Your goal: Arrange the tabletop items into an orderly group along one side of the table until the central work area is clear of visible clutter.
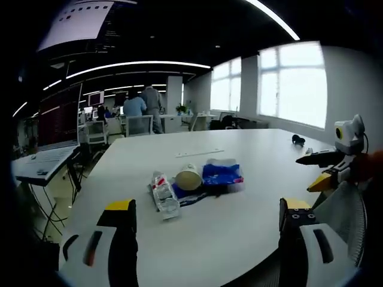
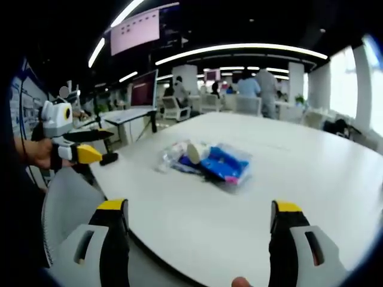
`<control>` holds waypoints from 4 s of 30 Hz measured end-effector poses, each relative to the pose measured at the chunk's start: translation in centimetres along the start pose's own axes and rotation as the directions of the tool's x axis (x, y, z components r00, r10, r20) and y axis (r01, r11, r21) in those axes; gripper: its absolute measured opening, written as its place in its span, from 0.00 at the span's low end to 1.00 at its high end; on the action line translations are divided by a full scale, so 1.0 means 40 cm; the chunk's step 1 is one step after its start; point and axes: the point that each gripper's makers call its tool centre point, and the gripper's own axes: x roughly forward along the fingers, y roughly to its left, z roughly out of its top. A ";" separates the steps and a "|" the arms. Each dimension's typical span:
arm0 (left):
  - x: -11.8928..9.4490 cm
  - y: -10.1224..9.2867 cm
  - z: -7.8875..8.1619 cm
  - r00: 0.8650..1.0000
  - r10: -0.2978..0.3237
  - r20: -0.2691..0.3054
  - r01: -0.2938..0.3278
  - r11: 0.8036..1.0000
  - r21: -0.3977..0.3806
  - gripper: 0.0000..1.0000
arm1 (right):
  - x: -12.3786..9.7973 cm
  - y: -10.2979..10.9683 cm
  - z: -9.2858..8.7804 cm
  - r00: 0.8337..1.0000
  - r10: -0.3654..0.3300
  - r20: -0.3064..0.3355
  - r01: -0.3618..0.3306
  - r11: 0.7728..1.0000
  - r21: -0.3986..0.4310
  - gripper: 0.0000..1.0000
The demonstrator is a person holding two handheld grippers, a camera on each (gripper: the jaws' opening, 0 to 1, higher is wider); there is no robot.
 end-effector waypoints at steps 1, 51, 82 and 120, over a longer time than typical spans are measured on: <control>0.000 0.000 0.000 1.000 0.000 0.000 0.000 1.000 0.001 1.00 | 0.000 0.000 0.001 1.000 0.000 0.002 0.000 1.000 0.002 0.97; 0.003 -0.002 -0.006 1.000 -0.002 -0.012 0.002 1.000 0.006 1.00 | -0.003 -0.012 0.007 1.000 -0.009 0.020 0.008 0.998 0.056 0.96; 0.002 0.005 -0.006 1.000 0.003 -0.011 -0.003 1.000 -0.019 1.00 | -0.004 -0.017 0.007 1.000 -0.017 0.020 0.016 0.998 0.066 0.94; 0.043 0.071 0.005 0.993 0.067 -0.094 -0.068 0.998 -0.012 1.00 | 0.087 -0.009 0.082 0.997 0.073 -0.007 -0.073 0.996 -0.045 0.90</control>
